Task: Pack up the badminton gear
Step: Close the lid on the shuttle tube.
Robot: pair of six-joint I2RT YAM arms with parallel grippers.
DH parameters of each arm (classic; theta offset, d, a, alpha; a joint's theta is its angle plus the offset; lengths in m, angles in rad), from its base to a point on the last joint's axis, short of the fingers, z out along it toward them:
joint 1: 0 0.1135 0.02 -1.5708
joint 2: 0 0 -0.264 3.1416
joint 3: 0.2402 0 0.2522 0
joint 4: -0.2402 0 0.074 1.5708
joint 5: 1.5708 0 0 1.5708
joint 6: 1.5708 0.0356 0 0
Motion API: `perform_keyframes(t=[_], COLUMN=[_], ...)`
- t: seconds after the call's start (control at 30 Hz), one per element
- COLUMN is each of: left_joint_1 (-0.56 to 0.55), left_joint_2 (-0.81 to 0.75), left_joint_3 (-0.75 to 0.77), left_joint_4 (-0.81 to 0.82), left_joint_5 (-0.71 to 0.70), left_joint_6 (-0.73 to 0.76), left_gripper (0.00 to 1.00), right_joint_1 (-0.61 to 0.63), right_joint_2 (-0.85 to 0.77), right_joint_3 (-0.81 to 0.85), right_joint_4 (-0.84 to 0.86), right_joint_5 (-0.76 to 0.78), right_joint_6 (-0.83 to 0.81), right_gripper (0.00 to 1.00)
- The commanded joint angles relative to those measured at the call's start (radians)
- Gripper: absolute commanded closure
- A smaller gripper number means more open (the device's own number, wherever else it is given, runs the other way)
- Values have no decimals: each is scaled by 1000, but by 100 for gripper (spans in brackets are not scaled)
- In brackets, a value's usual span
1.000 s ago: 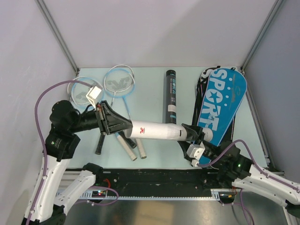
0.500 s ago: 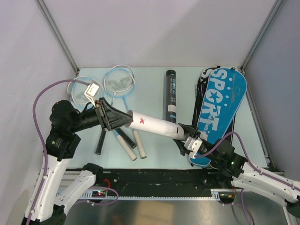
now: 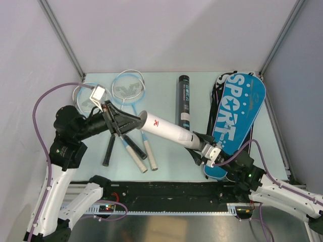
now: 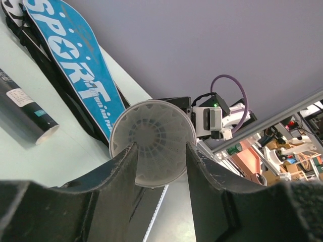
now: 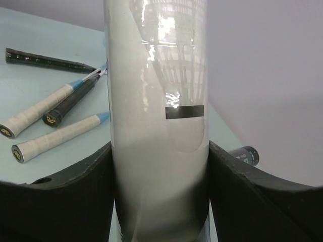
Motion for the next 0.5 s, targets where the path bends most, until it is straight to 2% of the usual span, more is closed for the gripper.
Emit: perform_keyframes(t=[0.0, 0.23, 0.37, 0.47], left_joint_1=[-22, -39, -32, -7], left_joint_2=[53, 74, 81, 105], left_joint_3=[-27, -4, 117, 215], left_joint_4=[-34, -32, -34, -34], left_joint_5=[-8, -15, -48, -102], left_joint_6=[50, 51, 63, 76], left_gripper=[51, 51, 49, 42], right_joint_1=[5, 6, 3, 3], right_joint_2=[30, 74, 50, 50], right_joint_3=[31, 33, 33, 24], right_joint_4=[257, 268, 202, 163], right_joint_5=[-47, -52, -12, 57], right_joint_6=[58, 67, 83, 115], right_gripper=[64, 64, 65, 67])
